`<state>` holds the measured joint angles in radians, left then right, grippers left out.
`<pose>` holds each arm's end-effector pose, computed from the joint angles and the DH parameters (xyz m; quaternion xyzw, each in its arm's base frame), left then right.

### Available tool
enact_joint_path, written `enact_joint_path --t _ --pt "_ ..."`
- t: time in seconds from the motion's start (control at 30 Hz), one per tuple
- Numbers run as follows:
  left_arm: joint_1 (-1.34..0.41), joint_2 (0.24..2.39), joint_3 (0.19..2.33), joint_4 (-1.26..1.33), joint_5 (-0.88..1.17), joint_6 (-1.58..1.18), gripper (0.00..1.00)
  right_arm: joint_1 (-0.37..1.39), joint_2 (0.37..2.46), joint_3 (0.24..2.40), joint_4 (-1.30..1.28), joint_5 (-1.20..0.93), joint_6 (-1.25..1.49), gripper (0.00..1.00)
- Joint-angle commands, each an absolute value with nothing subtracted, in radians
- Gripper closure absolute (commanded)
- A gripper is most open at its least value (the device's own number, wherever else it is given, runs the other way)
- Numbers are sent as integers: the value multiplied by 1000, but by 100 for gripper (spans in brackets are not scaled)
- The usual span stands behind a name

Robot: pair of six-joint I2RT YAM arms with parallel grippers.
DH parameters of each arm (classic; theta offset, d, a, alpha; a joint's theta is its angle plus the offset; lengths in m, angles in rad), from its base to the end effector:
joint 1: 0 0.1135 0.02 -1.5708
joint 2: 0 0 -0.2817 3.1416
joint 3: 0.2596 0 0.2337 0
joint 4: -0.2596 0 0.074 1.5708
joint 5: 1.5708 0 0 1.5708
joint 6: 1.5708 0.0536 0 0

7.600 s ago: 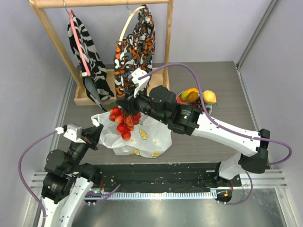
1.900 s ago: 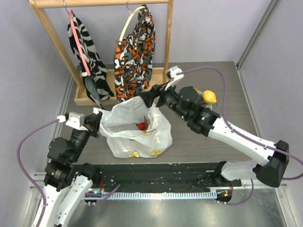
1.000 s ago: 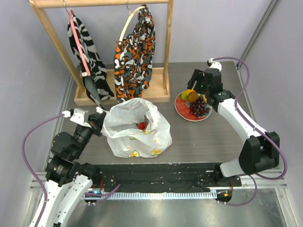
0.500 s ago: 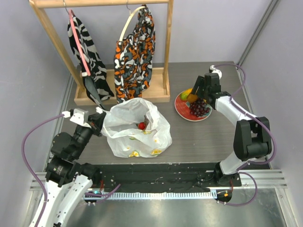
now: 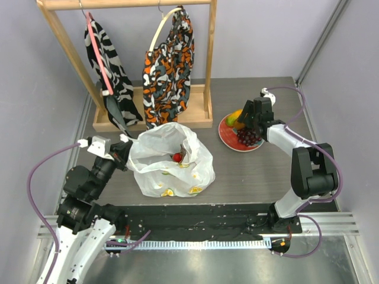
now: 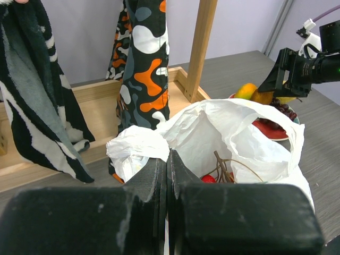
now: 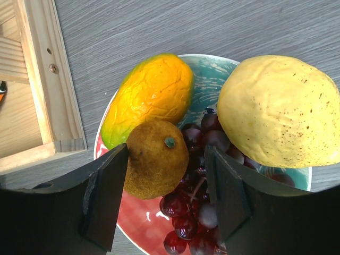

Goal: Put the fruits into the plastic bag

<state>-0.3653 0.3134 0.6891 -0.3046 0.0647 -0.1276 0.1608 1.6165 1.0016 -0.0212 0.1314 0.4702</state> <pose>0.0616 -0.0273 0.3481 0.1043 0.6736 -0.1998 0.7039 0.3508 0.0498 0.2381 0.1665 0.8756 0.0838 0.4455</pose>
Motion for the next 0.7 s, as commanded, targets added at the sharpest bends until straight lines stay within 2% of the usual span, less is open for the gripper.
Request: enact_joint_path --t 0.0,0.67 --pt "-365 307 700 -285 66 -133 100 161 1588 994 37 130 480 35" --pt "-365 307 701 -287 71 -137 100 160 1516 946 57 89 534 33"
